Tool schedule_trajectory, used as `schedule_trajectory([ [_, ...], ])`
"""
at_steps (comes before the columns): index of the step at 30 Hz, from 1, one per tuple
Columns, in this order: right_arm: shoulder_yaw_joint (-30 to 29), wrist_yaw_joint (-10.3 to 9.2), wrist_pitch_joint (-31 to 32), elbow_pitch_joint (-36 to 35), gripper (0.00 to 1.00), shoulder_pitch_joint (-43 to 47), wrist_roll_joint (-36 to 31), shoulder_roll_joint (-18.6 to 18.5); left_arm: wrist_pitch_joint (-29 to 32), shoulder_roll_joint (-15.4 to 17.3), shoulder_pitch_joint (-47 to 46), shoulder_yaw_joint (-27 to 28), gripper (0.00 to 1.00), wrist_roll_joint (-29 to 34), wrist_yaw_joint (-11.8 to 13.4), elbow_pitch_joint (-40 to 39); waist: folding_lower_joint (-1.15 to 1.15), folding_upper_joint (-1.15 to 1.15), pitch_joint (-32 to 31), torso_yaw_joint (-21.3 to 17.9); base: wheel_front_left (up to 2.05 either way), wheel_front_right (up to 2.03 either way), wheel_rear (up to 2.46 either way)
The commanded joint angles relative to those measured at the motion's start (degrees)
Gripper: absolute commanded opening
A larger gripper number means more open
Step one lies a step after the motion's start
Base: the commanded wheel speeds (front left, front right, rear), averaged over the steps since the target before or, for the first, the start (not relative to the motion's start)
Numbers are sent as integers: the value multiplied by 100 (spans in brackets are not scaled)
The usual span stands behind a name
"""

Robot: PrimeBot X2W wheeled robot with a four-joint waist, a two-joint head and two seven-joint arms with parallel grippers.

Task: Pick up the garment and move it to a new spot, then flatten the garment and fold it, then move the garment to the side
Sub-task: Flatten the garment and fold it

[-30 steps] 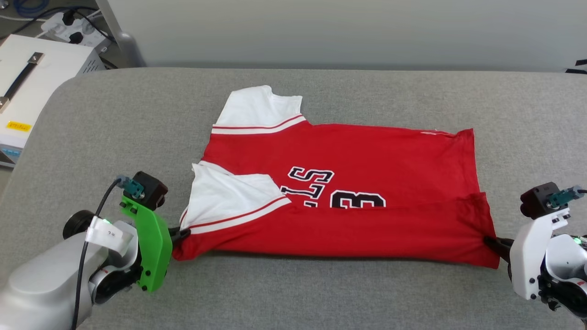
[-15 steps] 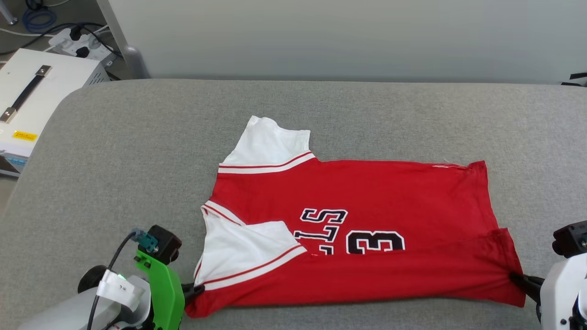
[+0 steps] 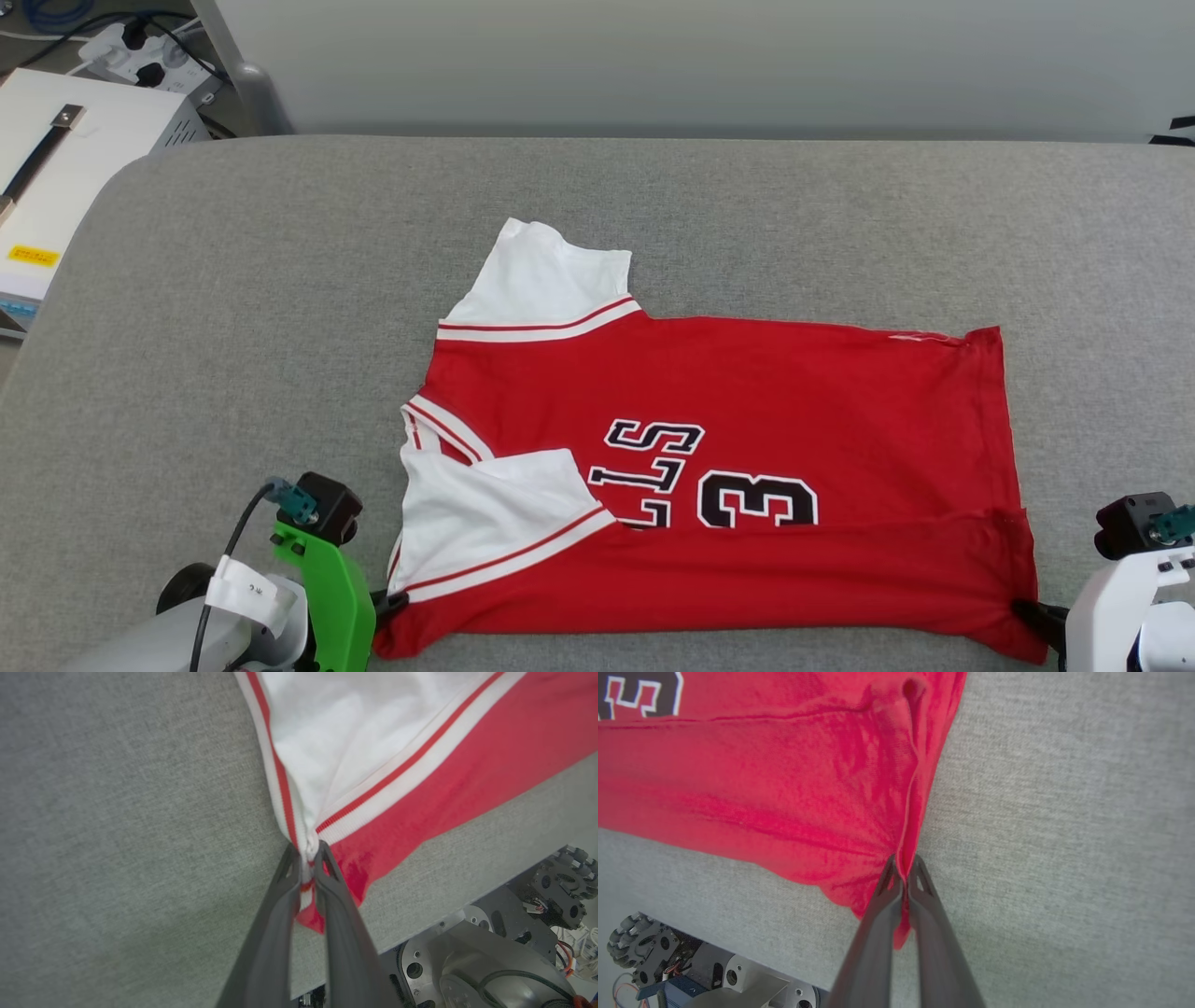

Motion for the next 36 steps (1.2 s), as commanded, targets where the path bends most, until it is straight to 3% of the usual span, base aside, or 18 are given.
schedule_trajectory([
  [1, 5, -4, -83, 112, 23, 44, -64, 33, 4, -26, 146, 17, 0, -59, -14, 108, 0, 0, -26, 9, 0, 0, 0],
  [2, 4, -4, -143, 153, 26, 46, -74, 58, -27, -43, 152, 31, 0, -71, -23, 138, 0, 0, -47, 11, 0, 0, 0],
  [3, 5, -4, -230, 188, 36, 49, -94, 81, -67, -43, 157, 46, 0, -72, -26, 167, 0, 0, -82, 14, 0, 0, 0],
  [4, 2, -4, -310, 207, 91, 54, -108, 98, -98, -31, 155, 48, 42, -48, -19, 182, 0, 0, -111, 14, 0, 0, 0],
  [5, -9, -4, -436, 205, 100, 57, -149, 103, -149, -9, 139, 47, 100, 20, -1, 185, 0, 0, -156, 20, 0, 0, 0],
  [14, -579, -4, -1785, -190, 100, 75, -780, 329, -632, 358, -175, 308, 100, 412, 268, -342, 0, 0, -434, 24, 0, 0, 0],
  [18, -965, -4, -2408, -457, 100, -33, -1285, 638, -800, 492, -525, 503, 100, 650, 416, -519, 0, 0, -442, -73, 0, 0, 0],
  [22, -1300, -4, -2872, -771, 100, -127, -1681, 1055, -978, 376, -990, 740, 100, 817, 443, -524, 0, 0, -327, -197, 0, 0, 0],
  [30, -1559, -4, -3280, -1565, 100, -311, -2355, 1728, -689, -52, -2154, 1091, 100, 806, 93, 173, 0, 0, 305, -573, 0, 0, 0],
  [31, -1436, -4, -3239, -1745, 100, -401, -2463, 1851, -295, -184, -2573, 1163, 100, 632, -127, 557, 0, 0, 606, -733, 0, 0, 0],
  [36, -1197, -4, -3259, -1939, 100, -721, -2517, 1938, 651, -327, -3314, 1139, 100, 431, -426, 1129, 0, 0, 1202, -1020, 0, 0, 0],
])
